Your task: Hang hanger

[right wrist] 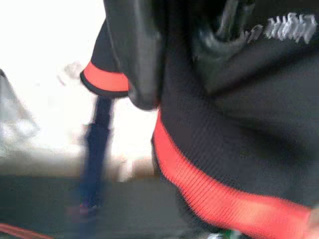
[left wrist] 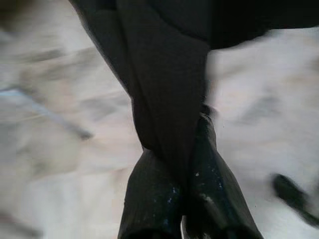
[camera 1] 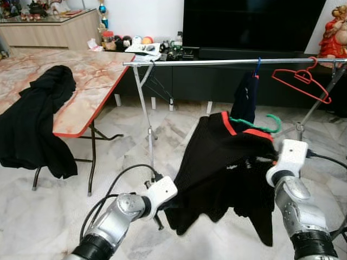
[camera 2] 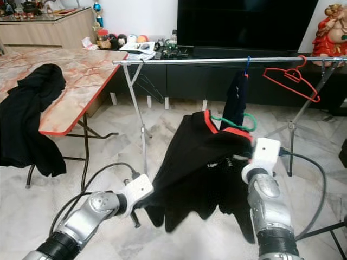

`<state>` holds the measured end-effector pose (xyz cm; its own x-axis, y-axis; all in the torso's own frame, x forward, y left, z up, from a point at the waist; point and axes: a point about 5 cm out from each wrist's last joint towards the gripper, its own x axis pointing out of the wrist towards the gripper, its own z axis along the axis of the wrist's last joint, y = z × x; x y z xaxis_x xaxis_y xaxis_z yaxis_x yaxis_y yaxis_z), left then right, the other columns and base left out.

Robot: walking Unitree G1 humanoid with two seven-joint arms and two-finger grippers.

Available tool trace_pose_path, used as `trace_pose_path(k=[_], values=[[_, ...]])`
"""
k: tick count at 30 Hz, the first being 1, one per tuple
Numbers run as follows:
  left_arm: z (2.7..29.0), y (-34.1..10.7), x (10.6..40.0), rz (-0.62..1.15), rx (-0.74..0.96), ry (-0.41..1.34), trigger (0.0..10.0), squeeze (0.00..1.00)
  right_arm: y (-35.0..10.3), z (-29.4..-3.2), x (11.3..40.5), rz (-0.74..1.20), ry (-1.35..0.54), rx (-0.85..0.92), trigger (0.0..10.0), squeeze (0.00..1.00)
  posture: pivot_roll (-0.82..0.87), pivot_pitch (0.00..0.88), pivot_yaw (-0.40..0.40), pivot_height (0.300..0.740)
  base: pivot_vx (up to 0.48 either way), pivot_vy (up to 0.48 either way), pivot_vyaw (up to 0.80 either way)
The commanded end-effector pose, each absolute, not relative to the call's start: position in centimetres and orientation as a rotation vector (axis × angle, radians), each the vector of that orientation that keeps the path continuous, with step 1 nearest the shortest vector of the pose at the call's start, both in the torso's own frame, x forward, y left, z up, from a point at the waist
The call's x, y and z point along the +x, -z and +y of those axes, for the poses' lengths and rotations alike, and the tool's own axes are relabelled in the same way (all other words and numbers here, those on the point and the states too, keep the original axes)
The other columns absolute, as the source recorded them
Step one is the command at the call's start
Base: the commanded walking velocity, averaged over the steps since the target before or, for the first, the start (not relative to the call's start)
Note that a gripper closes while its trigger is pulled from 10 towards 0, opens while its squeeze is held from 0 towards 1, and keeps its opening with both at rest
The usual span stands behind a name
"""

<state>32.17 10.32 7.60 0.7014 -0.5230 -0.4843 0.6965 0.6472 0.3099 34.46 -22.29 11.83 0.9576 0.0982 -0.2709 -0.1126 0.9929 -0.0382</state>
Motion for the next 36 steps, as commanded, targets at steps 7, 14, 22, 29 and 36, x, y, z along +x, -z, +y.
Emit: trace_pose_path(k=[7, 14, 22, 29, 36], values=[[17.3, -11.7, 35.9, 0.204, 0.483, 0.155, 0.0, 0.0, -9.8, -20.4, 30.7, 0.44, -0.68, -0.486, 10.0, 0.0, -0.04, 0.0, 0.002, 0.74, 0.0, 0.0, 0.0], [22.9, -10.6, 35.6, 0.354, 0.31, -0.222, 0.0, 0.0, -10.6, -21.7, 30.7, 0.463, -0.687, -0.562, 10.0, 0.0, -0.04, 0.0, 0.002, 0.74, 0.0, 0.0, 0.0], [17.8, -4.2, 31.3, 0.722, 0.471, 0.491, 0.0, 0.0, -17.5, -23.1, 34.7, -0.005, -0.185, -0.058, 10.0, 0.0, -0.04, 0.0, 0.003, 0.74, 0.0, 0.0, 0.0], [9.5, -6.2, 27.0, 0.555, 0.364, 1.14, 0.0, 0.0, -17.2, -21.8, 35.0, -0.012, -0.178, 0.032, 10.0, 0.0, -0.04, 0.0, 0.001, 0.74, 0.0, 0.0, 0.0], [11.5, -6.9, 30.8, 0.451, 0.519, 0.83, 0.0, 0.0, -14.0, -20.4, 33.9, 0.203, -0.378, -0.199, 10.0, 0.0, -0.04, 0.0, 0.0, 0.74, 0.0, 0.0, 0.0]])
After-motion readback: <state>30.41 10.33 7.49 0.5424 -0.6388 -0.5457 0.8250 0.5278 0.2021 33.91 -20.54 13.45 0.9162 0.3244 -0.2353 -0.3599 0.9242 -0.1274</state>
